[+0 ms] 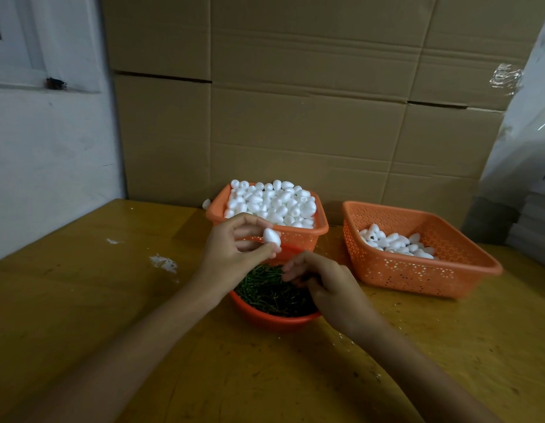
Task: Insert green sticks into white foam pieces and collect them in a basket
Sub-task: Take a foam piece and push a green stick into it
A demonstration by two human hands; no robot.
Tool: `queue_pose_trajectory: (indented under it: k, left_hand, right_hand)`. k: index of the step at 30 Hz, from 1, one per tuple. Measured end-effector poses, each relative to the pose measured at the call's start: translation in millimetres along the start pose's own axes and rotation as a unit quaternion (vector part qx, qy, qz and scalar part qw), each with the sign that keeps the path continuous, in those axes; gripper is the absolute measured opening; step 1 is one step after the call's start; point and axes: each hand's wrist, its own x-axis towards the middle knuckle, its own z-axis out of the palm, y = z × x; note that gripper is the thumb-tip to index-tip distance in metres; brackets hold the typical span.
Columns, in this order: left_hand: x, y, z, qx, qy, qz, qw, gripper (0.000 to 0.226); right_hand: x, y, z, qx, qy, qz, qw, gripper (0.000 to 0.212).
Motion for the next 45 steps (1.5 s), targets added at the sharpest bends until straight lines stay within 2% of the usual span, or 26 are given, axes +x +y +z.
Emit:
queue_pose_trajectory:
  k: [20,45]
  left_hand:
    - [-0.9,1.9,-1.3,0.021,-0.034,0.040,0.998,0.029]
    - [-0.5,0.1,0.1,0.063,-0.036,0.079,0.994,0.031]
  right_hand:
    - [0.1,3.2,1.0,-0.002,-0.004,-0.001,1.000,0.061]
    - [-0.5,3.2,2.7,-0.003,0.001,-0.020,1.000,0.057]
